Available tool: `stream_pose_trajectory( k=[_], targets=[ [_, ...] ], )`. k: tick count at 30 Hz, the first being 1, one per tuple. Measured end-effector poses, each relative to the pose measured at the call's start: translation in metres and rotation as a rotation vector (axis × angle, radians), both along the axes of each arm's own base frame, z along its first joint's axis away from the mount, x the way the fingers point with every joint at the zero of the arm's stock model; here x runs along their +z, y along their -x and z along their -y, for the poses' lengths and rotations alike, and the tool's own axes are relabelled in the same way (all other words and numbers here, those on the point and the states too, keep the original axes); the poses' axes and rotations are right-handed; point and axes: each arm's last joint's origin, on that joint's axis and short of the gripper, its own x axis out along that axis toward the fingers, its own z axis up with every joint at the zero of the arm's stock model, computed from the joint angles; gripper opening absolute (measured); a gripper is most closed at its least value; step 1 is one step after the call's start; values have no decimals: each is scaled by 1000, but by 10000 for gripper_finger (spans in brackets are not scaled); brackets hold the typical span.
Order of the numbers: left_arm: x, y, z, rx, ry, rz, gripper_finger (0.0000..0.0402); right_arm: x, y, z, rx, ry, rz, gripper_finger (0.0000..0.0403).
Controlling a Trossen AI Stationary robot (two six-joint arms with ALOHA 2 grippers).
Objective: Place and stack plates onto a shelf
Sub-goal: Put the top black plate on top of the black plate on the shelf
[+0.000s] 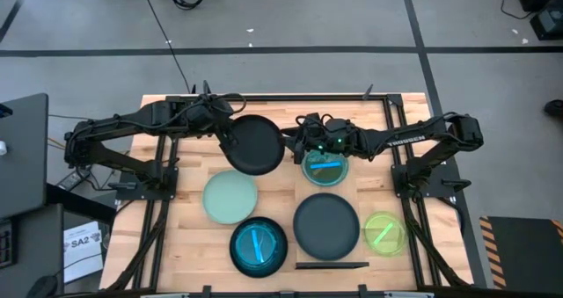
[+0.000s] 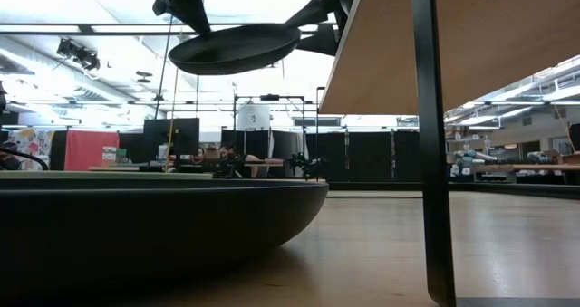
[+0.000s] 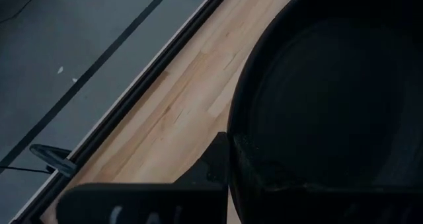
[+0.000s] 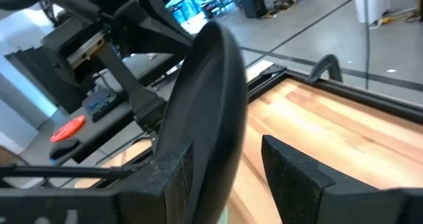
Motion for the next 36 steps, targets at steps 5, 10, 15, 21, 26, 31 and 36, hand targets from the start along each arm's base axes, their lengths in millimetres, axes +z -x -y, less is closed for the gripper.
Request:
stream_pose_trajectory(
  k=[5, 10, 15, 21, 26, 31, 36],
  targets=[
    [0, 0, 0, 0, 0, 0, 11, 0, 0, 1, -24, 4, -2, 147],
    [0, 0, 0, 0, 1, 1, 11, 0, 0, 1, -25, 4, -3, 101],
    [0, 0, 1, -13, 28, 7, 11, -1, 1, 3, -41, 5, -9, 65],
    [0, 0, 2, -18, 59, 24, 12, -2, 1, 7, -79, 9, -21, 51],
    [0, -1, 2, -27, 66, 26, 31, -3, 2, 9, -86, 8, -32, 48],
    [0, -1, 2, -31, 67, 27, 48, -3, 2, 10, -86, 8, -37, 46],
    [0, -1, 3, -47, 82, 33, 59, -4, 2, 10, -89, 8, -44, 31]
  ],
)
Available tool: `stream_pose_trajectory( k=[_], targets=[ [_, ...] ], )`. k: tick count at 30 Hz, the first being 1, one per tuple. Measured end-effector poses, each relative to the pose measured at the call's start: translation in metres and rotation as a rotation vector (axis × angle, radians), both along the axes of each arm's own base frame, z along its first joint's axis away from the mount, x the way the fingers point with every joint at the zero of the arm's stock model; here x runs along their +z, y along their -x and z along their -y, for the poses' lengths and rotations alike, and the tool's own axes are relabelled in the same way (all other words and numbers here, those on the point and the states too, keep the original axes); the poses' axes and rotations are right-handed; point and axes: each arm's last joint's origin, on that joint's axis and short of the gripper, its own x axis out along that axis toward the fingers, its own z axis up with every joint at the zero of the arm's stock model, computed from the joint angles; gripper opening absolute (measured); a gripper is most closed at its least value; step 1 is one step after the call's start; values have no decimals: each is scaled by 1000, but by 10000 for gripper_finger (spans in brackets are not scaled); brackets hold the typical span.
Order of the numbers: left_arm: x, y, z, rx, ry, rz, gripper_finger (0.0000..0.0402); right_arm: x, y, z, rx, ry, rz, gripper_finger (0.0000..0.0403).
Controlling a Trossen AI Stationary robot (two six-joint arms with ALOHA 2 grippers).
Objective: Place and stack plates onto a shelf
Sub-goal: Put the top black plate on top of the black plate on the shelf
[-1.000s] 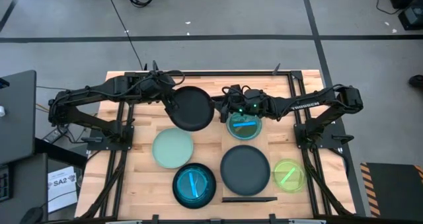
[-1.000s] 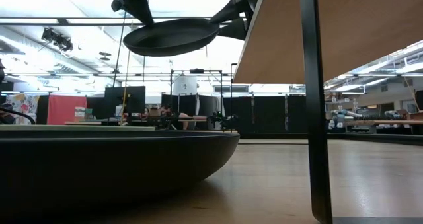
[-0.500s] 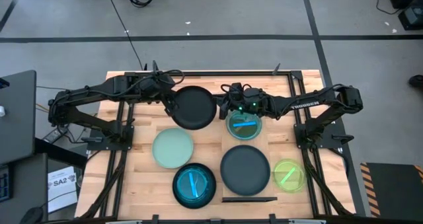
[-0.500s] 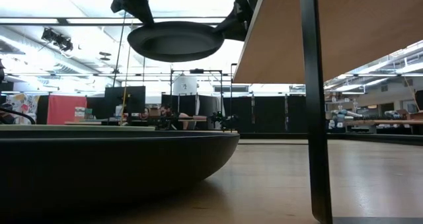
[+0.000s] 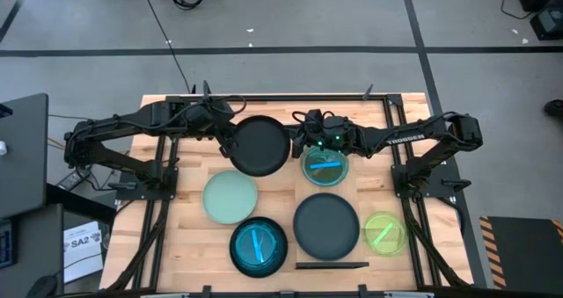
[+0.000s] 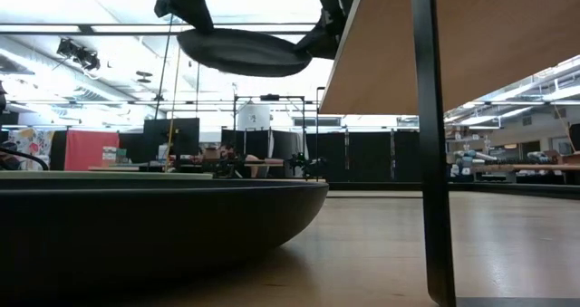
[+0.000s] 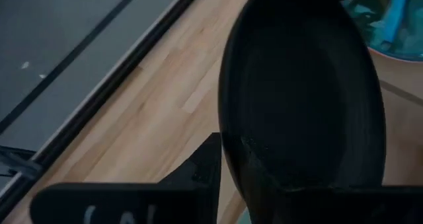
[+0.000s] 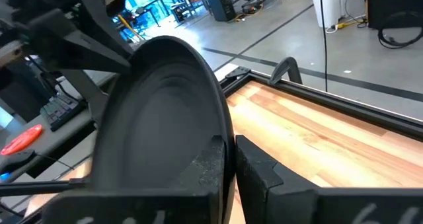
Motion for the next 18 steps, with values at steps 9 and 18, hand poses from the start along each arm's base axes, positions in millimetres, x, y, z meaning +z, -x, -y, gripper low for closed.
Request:
stream_pose_trajectory(
  k=[9, 18],
  targets=[
    [4, -5, 1, -72, 19, 53, 95, -3, 1, 3, -31, 3, -31, 17],
    [9, 0, 2, -107, -9, 73, 125, -2, 1, 6, -37, 0, -25, 16]
  ],
)
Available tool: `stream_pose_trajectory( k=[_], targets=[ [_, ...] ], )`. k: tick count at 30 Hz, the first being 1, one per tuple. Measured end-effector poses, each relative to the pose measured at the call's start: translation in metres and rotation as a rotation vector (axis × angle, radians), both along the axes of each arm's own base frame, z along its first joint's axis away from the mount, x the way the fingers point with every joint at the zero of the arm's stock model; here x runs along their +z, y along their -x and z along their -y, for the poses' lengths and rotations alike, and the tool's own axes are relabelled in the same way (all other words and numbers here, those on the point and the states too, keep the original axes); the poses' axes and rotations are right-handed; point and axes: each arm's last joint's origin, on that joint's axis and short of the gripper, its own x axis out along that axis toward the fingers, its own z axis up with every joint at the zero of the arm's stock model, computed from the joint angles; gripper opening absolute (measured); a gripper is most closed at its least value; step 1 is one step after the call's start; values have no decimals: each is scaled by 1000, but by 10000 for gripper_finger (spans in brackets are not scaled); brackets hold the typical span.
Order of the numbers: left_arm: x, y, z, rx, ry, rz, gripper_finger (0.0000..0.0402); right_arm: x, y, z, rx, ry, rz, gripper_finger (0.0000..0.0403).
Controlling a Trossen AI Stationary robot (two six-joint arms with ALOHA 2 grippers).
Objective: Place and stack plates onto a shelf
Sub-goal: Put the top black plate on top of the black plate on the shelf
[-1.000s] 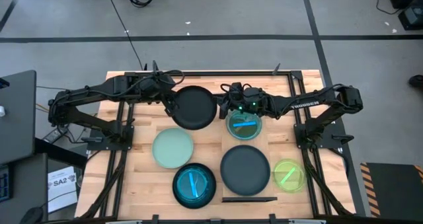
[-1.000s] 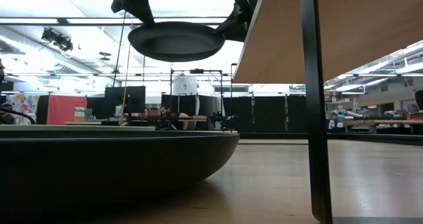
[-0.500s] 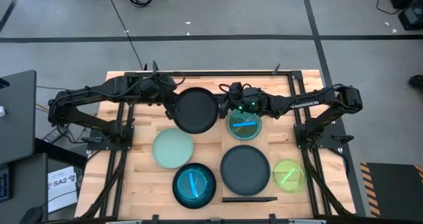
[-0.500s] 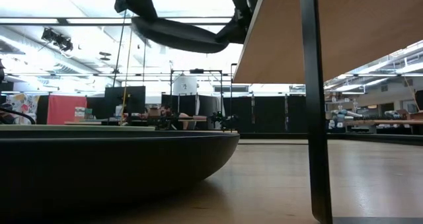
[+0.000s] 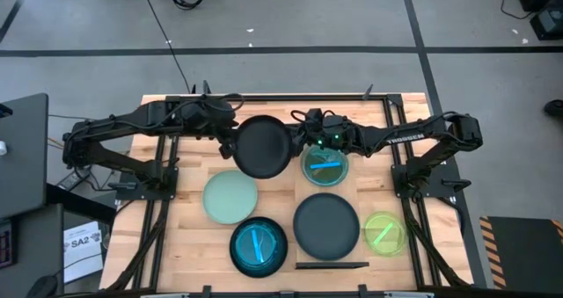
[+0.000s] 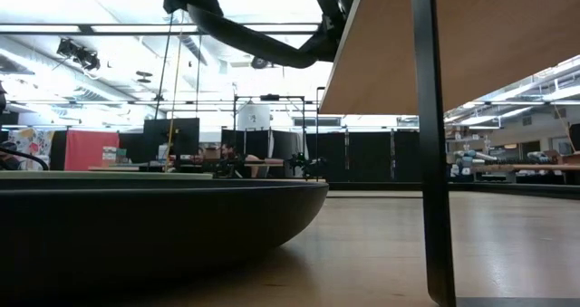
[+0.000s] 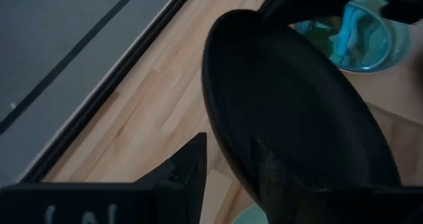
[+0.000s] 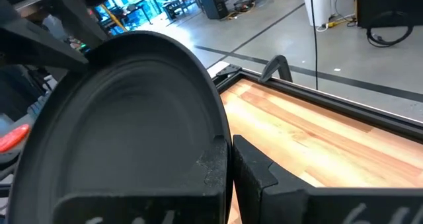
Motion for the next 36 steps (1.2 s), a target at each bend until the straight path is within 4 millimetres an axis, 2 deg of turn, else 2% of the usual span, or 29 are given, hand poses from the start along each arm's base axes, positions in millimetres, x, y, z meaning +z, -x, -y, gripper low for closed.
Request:
stream_pose_trajectory(
  k=[6, 15, 22, 25, 29, 36],
  targets=[
    [11, 15, 3, -4, -8, 53, 126, 0, 1, 5, -17, -1, -2, 15],
    [25, 52, 9, -4, -14, 92, 126, 4, 4, 19, -36, -3, 25, 15],
    [25, 83, 14, 2, 6, 18, 126, 27, 19, 27, -9, -3, 107, 15],
    [22, 89, 16, 28, 38, 18, 126, 41, 30, 26, 25, -2, 134, 15],
    [2, 85, 20, -10, 26, 79, 126, 60, 51, 19, 68, -6, 149, 14],
    [-60, 69, 25, -87, 10, 170, 126, 79, 92, -3, 202, -181, 121, 14]
  ],
)
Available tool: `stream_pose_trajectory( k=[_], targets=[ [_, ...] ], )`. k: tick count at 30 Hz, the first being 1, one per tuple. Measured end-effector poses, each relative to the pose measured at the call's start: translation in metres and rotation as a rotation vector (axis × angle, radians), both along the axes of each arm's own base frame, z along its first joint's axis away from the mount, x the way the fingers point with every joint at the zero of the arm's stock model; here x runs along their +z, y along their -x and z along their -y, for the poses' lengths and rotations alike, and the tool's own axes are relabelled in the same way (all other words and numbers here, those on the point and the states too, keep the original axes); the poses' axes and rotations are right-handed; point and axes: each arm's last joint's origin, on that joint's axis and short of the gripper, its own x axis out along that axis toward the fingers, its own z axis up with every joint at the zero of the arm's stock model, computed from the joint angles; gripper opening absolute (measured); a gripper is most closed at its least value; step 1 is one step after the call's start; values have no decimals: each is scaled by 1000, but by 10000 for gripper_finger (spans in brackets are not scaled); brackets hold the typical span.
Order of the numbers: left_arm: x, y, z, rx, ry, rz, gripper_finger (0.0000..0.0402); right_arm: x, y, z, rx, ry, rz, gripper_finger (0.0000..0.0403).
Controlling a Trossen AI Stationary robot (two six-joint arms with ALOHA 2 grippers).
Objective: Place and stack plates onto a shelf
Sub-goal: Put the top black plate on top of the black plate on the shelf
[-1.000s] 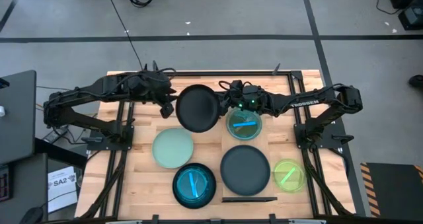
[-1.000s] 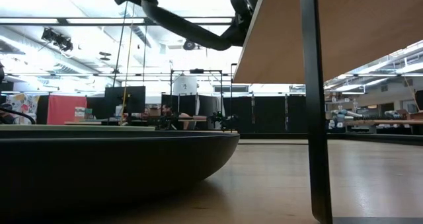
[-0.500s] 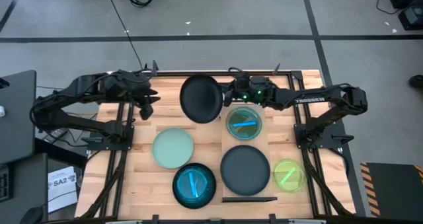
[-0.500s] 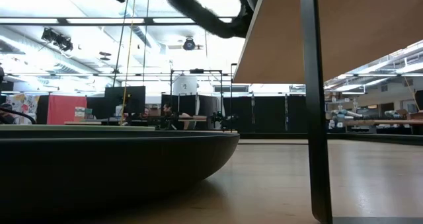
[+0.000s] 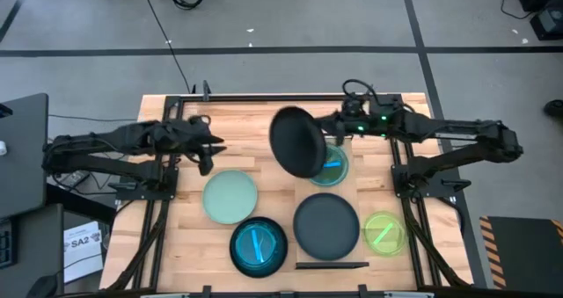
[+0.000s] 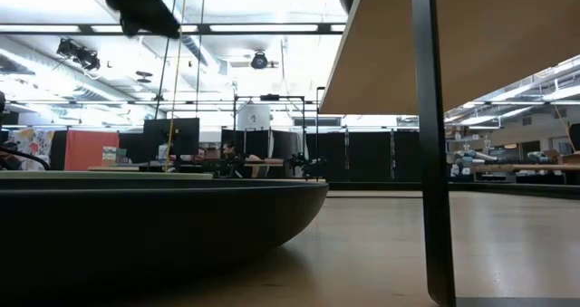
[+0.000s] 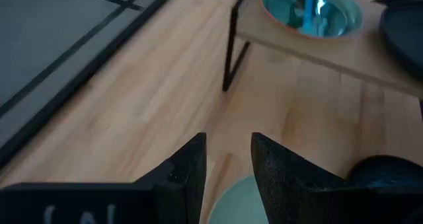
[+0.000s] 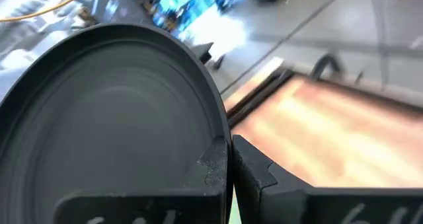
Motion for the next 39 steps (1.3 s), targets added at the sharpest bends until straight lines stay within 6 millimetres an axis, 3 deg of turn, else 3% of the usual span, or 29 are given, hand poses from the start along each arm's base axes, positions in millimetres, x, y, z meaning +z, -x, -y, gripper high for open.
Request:
stream_pose_trajectory(
  k=[8, 17, 27, 39],
  targets=[
    [-54, -11, -1, 25, 55, -15, 126, 2, 26, -34, 214, -274, -79, 14],
    [-84, -14, -1, 23, 51, 45, 126, -14, 27, -73, 342, -446, -273, 15],
    [-89, -14, -1, 24, 52, 37, 126, -29, 30, -103, 389, -449, -426, 16],
    [-88, -14, -1, 24, 51, 42, 126, -40, 42, -117, 359, -241, -536, 17]
  ],
)
